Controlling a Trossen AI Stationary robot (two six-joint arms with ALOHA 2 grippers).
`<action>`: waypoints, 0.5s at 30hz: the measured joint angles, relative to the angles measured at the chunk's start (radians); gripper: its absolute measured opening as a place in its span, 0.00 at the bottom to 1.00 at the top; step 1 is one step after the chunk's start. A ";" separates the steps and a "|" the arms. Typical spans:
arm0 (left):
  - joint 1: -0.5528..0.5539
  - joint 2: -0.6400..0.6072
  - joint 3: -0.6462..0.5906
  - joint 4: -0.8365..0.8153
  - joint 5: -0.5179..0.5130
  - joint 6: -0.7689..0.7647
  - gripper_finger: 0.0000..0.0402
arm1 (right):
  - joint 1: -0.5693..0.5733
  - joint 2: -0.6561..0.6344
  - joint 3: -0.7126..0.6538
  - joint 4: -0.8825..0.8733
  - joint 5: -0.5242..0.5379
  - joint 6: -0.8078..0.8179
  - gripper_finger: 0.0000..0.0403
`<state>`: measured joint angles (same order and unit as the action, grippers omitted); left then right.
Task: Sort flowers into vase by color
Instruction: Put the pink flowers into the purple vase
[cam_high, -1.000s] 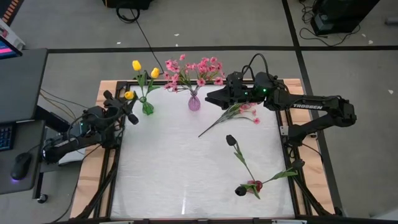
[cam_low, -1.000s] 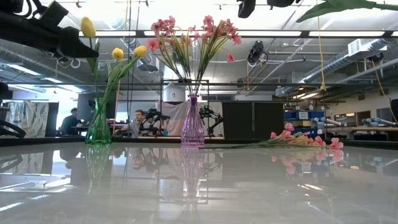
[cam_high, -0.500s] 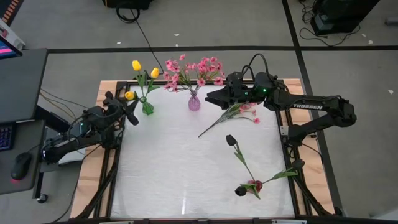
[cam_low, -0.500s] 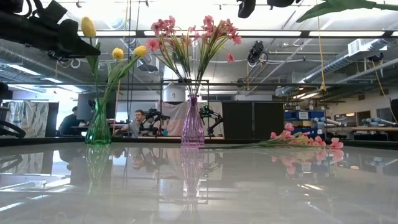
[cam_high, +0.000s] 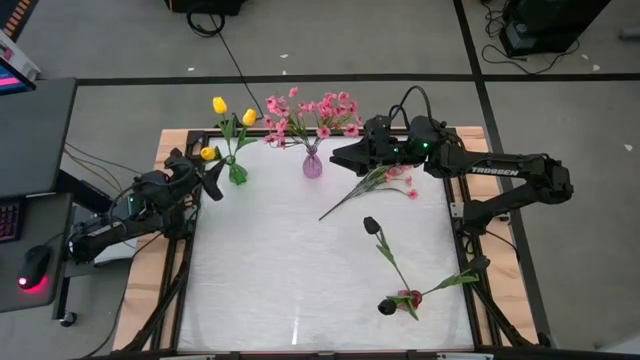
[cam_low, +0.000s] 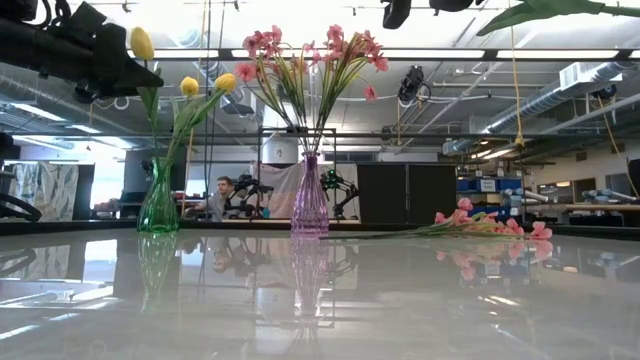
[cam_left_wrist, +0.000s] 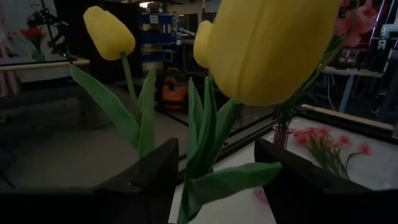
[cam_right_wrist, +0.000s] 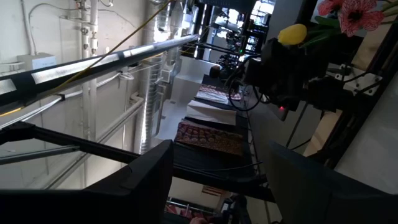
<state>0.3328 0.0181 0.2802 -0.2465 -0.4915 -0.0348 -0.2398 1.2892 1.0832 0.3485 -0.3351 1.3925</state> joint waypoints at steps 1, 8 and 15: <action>0.000 0.000 0.000 -0.001 0.000 -0.005 0.54 | 0.000 0.000 0.000 0.000 0.000 0.000 0.63; 0.000 0.000 0.042 -0.105 0.038 -0.070 0.54 | 0.000 0.000 0.000 0.000 0.000 0.000 0.63; 0.000 0.000 0.106 -0.204 0.053 -0.109 0.54 | 0.000 0.000 0.000 0.000 0.000 0.000 0.63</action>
<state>0.3328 0.0182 0.3859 -0.4508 -0.4389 -0.1436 -0.2398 1.2892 1.0832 0.3485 -0.3347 1.3922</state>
